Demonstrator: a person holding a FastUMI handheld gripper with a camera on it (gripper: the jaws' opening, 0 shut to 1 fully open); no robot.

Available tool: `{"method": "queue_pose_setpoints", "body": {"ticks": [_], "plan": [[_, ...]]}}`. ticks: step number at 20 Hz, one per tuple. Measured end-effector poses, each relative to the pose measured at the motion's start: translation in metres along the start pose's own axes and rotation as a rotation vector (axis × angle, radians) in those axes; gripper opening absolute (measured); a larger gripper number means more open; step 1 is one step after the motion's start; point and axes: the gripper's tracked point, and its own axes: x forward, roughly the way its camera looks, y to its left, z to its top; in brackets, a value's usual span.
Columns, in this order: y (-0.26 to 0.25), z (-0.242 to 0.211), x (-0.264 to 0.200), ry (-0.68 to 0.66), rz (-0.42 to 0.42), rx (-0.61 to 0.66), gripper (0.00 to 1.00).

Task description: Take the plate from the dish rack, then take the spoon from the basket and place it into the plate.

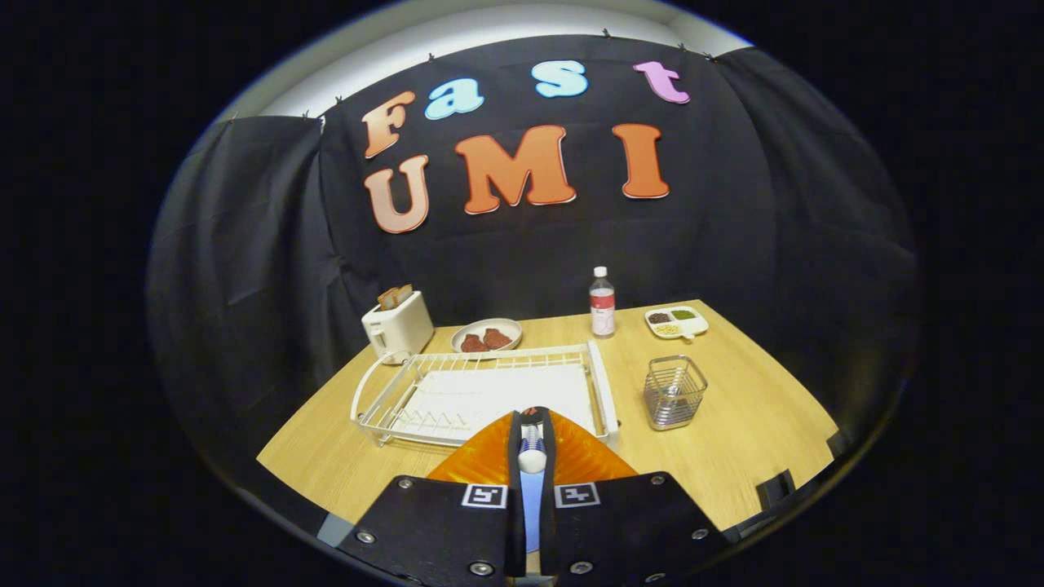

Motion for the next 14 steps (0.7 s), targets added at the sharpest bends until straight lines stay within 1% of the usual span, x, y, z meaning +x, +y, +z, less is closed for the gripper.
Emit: {"method": "queue_pose_setpoints", "body": {"ticks": [3, 8, 10, 14], "plan": [[0.027, -0.034, 0.003, 0.053, 0.05, -0.002, 0.07], [0.046, -0.084, 0.018, 0.126, 0.074, -0.026, 0.07], [0.05, -0.095, 0.026, 0.135, 0.08, -0.017, 0.07], [0.05, -0.103, 0.035, 0.129, 0.087, -0.014, 0.07]]}}
